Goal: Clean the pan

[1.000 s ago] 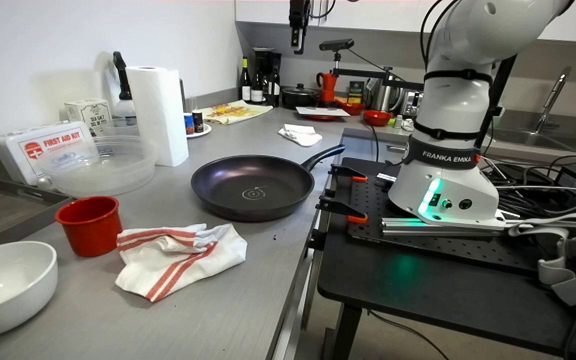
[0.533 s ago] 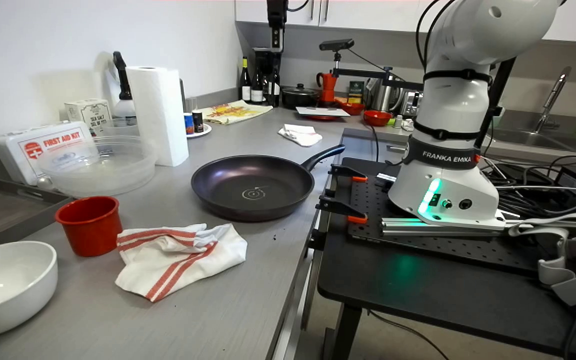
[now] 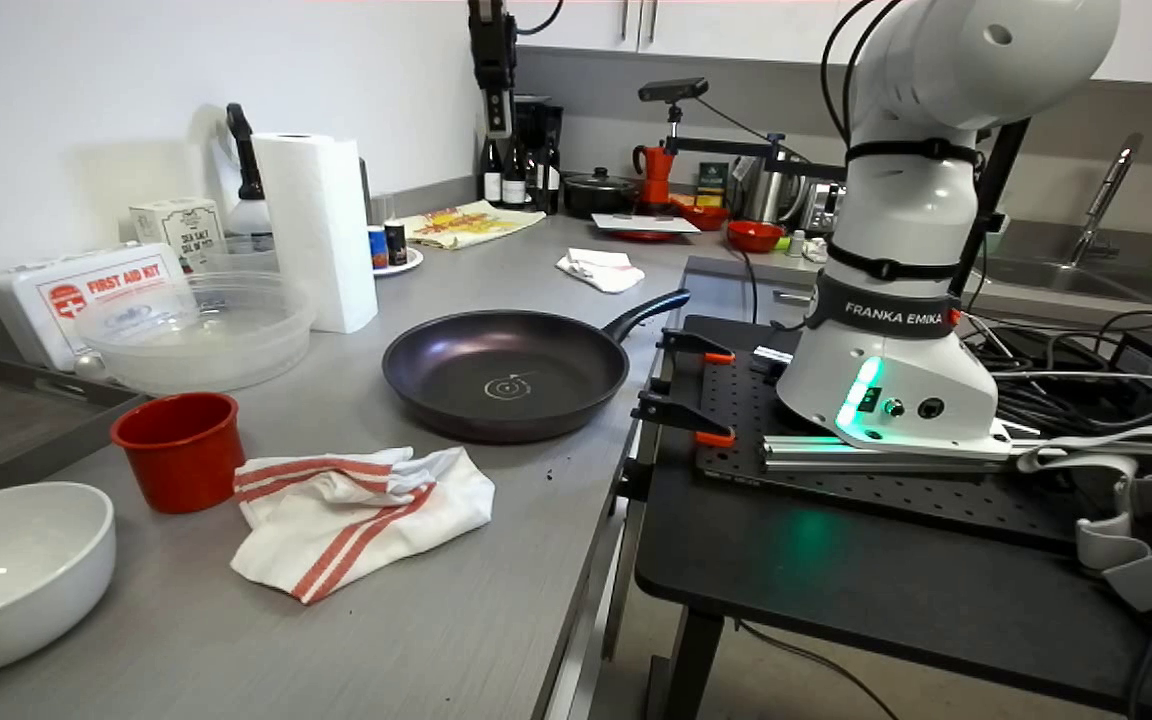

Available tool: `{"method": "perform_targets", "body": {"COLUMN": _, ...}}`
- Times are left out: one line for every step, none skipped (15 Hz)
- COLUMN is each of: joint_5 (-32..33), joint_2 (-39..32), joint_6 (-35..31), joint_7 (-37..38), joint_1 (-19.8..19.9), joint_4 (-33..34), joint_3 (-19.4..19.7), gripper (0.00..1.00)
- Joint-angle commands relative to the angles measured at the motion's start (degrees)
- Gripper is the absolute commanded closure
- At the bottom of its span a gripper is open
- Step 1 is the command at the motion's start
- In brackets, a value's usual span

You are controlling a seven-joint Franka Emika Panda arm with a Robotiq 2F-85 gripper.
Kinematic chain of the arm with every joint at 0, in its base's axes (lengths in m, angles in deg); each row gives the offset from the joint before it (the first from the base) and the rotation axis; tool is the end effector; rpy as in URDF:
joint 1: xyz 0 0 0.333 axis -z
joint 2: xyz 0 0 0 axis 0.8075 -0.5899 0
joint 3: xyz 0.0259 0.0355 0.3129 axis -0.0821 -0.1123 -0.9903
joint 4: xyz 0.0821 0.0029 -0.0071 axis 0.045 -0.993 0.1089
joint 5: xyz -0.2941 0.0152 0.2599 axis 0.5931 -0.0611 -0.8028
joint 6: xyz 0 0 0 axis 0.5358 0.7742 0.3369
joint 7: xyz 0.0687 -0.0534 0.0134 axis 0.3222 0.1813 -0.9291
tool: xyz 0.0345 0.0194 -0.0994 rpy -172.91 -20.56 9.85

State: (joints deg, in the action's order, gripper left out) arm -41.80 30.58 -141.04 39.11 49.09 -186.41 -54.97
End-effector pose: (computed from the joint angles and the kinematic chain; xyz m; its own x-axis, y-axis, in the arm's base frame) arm 0.3996 0.0546 0.4057 0.9498 0.3031 -0.0780 0.3078 -0.9497 0.0583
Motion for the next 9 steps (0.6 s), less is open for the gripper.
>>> {"method": "perform_targets", "body": {"joint_5": 1.0, "joint_2": -6.5, "joint_6": -1.5, "joint_7": 4.0, "joint_1": -1.2, "joint_4": 3.8, "joint_3": -2.8, "gripper": 0.0}}
{"method": "perform_targets", "body": {"joint_5": 1.3, "joint_2": -8.0, "joint_6": -2.0, "joint_7": 5.0, "joint_1": -1.5, "joint_4": 4.4, "joint_3": -3.6, "gripper": 0.0}}
{"method": "perform_targets", "body": {"joint_5": 1.7, "joint_2": -9.3, "joint_6": -2.3, "joint_7": 6.0, "joint_1": -1.8, "joint_4": 5.1, "joint_3": -4.3, "gripper": 0.0}}
{"method": "perform_targets", "body": {"joint_5": 2.1, "joint_2": -11.0, "joint_6": -2.6, "joint_7": 6.9, "joint_1": -2.1, "joint_4": 5.8, "joint_3": -5.1, "gripper": 0.0}}
{"method": "perform_targets", "body": {"joint_5": 2.8, "joint_2": -12.3, "joint_6": -3.0, "joint_7": 7.9, "joint_1": -2.3, "joint_4": 6.4, "joint_3": -5.8, "gripper": 0.0}}
{"method": "perform_targets", "body": {"joint_5": 3.7, "joint_2": -13.8, "joint_6": -3.2, "joint_7": 8.9, "joint_1": -2.5, "joint_4": 7.0, "joint_3": -6.5, "gripper": 0.0}}
{"method": "perform_targets", "body": {"joint_5": 5.1, "joint_2": -15.6, "joint_6": -3.5, "joint_7": 10.3, "joint_1": -2.7, "joint_4": 7.9, "joint_3": -7.1, "gripper": 0.0}}
{"method": "perform_targets", "body": {"joint_5": 5.9, "joint_2": -17.2, "joint_6": -3.4, "joint_7": 10.9, "joint_1": -2.9, "joint_4": 8.7, "joint_3": -7.4, "gripper": 0.0}}
{"method": "perform_targets", "body": {"joint_5": 6.8, "joint_2": -18.9, "joint_6": -3.4, "joint_7": 11.4, "joint_1": -3.1, "joint_4": 9.7, "joint_3": -7.7, "gripper": 0.0}}
